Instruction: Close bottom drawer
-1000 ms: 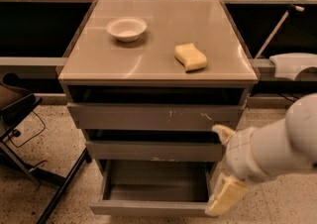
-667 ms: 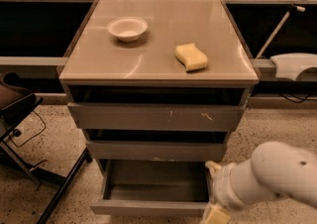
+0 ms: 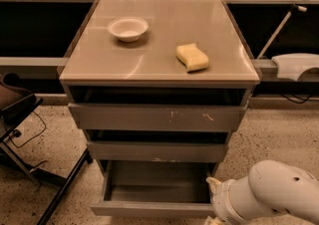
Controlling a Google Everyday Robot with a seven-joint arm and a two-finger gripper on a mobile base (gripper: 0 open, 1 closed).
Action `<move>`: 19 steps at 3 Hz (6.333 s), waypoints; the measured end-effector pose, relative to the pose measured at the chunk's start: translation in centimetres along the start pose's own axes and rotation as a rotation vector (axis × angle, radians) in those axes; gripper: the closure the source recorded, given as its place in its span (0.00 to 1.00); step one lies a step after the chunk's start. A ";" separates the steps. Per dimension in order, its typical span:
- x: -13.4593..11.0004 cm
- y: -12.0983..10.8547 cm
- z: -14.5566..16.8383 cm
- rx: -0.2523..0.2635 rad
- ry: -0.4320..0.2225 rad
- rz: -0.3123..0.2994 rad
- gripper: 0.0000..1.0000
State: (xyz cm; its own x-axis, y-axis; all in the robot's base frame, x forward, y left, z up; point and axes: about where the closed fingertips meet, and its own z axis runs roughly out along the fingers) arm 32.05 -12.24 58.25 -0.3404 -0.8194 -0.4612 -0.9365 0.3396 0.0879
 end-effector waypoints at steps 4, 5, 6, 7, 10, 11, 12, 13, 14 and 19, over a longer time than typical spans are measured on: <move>10.8 1.4 21.5 -0.068 0.038 0.051 0.00; 11.1 -1.5 26.6 0.008 -0.072 0.091 0.00; 12.0 0.3 30.2 -0.033 -0.094 0.142 0.00; 12.1 0.5 30.2 -0.035 -0.093 0.142 0.00; 19.1 -3.5 38.4 -0.142 -0.087 0.366 0.00; 20.3 -7.4 39.9 -0.105 -0.105 0.428 0.00; 19.1 -10.4 40.3 -0.062 -0.136 0.432 0.00; 16.9 -12.1 40.4 -0.043 -0.162 0.398 0.00; 13.3 -12.9 41.6 -0.058 -0.173 0.340 0.00; 2.3 -15.5 47.7 -0.186 -0.221 0.243 0.00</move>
Offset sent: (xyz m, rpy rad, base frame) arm -0.0357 0.0775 -0.2580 0.0610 0.0244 -0.0112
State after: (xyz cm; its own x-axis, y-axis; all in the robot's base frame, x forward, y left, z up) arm 49.80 2.64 13.75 -0.5475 -0.5990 -0.5844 -0.8366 0.4056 0.3681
